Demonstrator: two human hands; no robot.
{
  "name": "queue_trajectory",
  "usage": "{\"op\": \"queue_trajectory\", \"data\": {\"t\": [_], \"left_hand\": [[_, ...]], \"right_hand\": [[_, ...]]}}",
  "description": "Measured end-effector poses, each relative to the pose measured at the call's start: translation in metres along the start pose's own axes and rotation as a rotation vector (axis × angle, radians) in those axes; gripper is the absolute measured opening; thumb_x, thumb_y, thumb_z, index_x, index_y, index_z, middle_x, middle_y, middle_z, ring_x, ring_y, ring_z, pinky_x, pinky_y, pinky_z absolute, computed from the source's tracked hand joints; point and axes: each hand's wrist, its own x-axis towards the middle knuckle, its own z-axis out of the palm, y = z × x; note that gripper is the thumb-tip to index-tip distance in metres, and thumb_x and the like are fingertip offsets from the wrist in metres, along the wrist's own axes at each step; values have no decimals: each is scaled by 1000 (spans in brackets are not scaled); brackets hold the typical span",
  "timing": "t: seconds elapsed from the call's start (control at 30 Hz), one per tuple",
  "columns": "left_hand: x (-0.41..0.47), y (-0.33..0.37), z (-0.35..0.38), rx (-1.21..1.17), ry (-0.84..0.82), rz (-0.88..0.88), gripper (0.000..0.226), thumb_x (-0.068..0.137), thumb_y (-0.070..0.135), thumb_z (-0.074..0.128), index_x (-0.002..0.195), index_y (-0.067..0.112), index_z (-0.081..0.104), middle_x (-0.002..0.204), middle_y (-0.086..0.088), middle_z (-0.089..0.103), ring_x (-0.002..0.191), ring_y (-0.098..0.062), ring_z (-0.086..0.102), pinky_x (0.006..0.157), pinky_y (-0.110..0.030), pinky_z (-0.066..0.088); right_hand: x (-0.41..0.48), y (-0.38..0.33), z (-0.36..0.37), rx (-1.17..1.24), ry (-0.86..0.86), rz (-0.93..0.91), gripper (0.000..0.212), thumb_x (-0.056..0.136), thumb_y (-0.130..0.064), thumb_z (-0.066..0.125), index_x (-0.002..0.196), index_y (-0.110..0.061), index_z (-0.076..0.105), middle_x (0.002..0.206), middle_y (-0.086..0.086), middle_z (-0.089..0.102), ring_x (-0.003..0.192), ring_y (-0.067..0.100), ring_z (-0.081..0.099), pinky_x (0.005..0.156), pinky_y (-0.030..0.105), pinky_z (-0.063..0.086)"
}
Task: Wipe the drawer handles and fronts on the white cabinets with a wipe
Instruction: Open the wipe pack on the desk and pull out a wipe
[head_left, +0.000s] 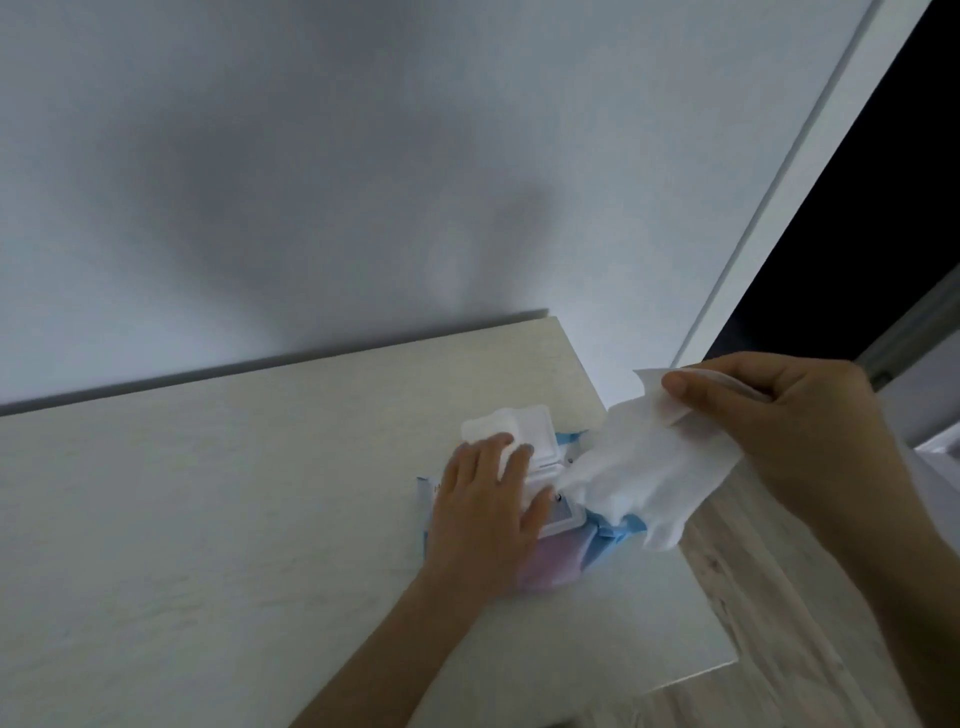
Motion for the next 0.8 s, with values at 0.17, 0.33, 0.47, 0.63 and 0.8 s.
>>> {"op": "queue_trajectory", "data": {"t": [0.17, 0.33, 0.47, 0.63, 0.8], "left_hand": [[38, -8, -19, -111, -185, -226, 82, 85, 67, -2, 153, 21, -3, 158, -6, 20, 145, -23, 20, 117, -44, -6], [-11, -3, -9, -86, 17, 74, 71, 103, 49, 10, 111, 11, 69, 104, -5, 71, 93, -23, 69, 94, -47, 47], [-43, -7, 16, 25, -137, 152, 73, 101, 54, 10, 117, 13, 68, 122, -6, 65, 111, -28, 63, 99, -48, 43], [-43, -15, 33, 106, -254, 123, 79, 93, 67, 9, 126, 19, 64, 128, -3, 62, 115, -30, 61, 99, -51, 32], [-55, -14, 35, 155, -236, 102, 77, 93, 68, 6, 134, 19, 50, 134, -7, 58, 122, -35, 54, 117, -54, 14]], "right_hand": [[-5, -3, 2, -34, 22, -15, 17, 81, -21, 68, 68, -32, 66, 61, -30, 63, 61, -10, 61, 47, 0, 41], [-9, -11, 11, -52, 97, -71, 20, 81, -23, 67, 68, -38, 64, 61, -33, 62, 66, -10, 62, 53, 1, 44], [-25, 2, 45, -148, 67, -106, 10, 82, -28, 61, 85, -32, 70, 81, -24, 70, 80, -4, 61, 74, -1, 44], [-51, 26, 71, -65, -99, 49, 23, 93, -10, 54, 115, -11, 61, 104, -3, 62, 75, -7, 60, 91, 3, 36], [-60, 15, 63, -273, 81, -353, 22, 91, -23, 54, 106, -9, 61, 97, 7, 66, 108, 8, 48, 81, -11, 20]]}}
